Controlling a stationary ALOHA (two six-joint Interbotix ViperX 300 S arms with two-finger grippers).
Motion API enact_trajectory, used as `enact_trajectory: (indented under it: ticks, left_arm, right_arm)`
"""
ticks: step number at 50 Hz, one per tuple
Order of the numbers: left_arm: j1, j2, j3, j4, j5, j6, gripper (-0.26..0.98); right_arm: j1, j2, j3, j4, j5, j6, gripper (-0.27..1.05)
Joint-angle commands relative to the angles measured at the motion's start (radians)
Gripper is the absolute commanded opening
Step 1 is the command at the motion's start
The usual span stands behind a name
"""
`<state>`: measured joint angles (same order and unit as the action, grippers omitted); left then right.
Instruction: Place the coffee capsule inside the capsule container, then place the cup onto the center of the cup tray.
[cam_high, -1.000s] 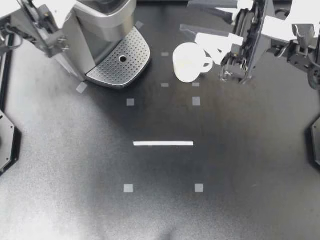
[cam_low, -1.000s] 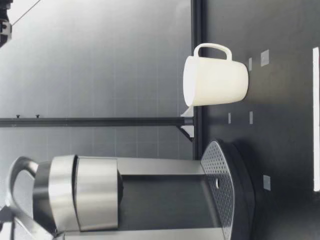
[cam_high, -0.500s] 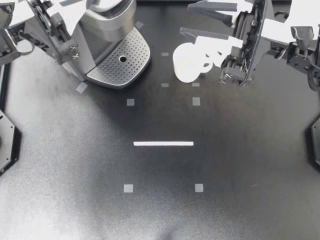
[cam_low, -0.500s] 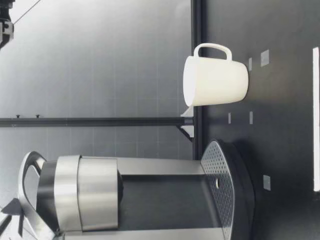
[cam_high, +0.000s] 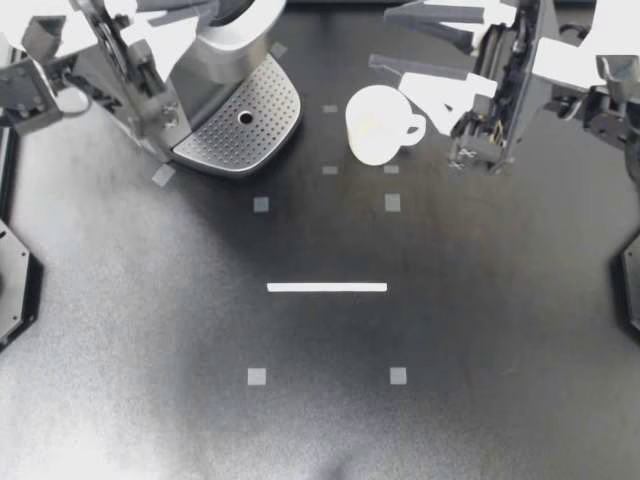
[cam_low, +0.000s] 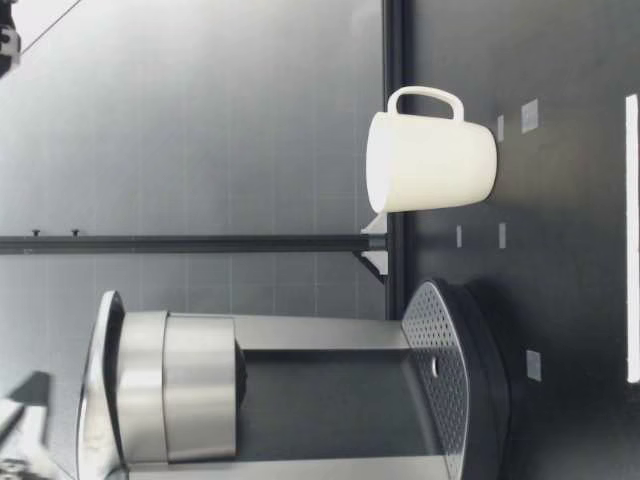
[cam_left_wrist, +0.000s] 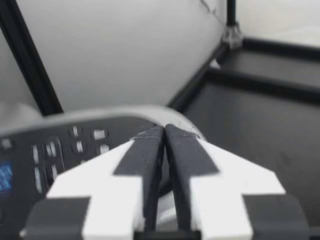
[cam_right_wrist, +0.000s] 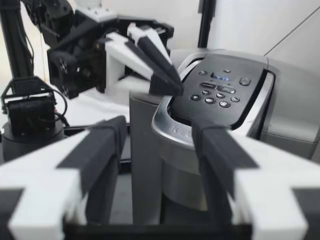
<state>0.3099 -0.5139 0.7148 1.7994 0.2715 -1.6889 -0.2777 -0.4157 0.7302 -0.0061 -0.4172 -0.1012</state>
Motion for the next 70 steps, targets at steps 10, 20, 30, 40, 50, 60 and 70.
enact_trajectory:
  ticks: [10,20,30,40,50,60,70]
  left_arm:
    - [-0.040,0.005,-0.100,0.000,0.256,0.169,0.18]
    - [-0.132,0.051,-0.181,-0.199,0.517,0.518,0.18]
    - [-0.219,0.052,-0.301,-0.669,0.712,0.936,0.18]
    - [-0.262,0.011,-0.344,-1.060,0.756,1.115,0.18]
    - [-0.314,-0.018,-0.304,-1.215,0.681,1.183,0.18]
    - [-0.336,-0.060,-0.262,-1.322,0.583,1.206,0.18]
    - [-0.339,-0.098,-0.227,-1.348,0.517,1.210,0.18]
  right_arm:
    - [0.005,-0.023,-0.061,-0.006,0.187,-0.021,0.56]
    - [-0.018,-0.012,-0.150,-0.014,0.477,-0.058,0.56]
    - [-0.048,0.025,-0.261,-0.049,0.811,-0.121,0.55]
    - [-0.080,0.114,-0.341,-0.028,1.077,-0.236,0.55]
    - [-0.163,0.143,-0.357,0.094,1.155,-0.368,0.56]
    - [-0.247,0.164,-0.356,0.293,1.229,-0.560,0.56]
    - [-0.307,0.204,-0.345,0.331,1.246,-0.643,0.56]
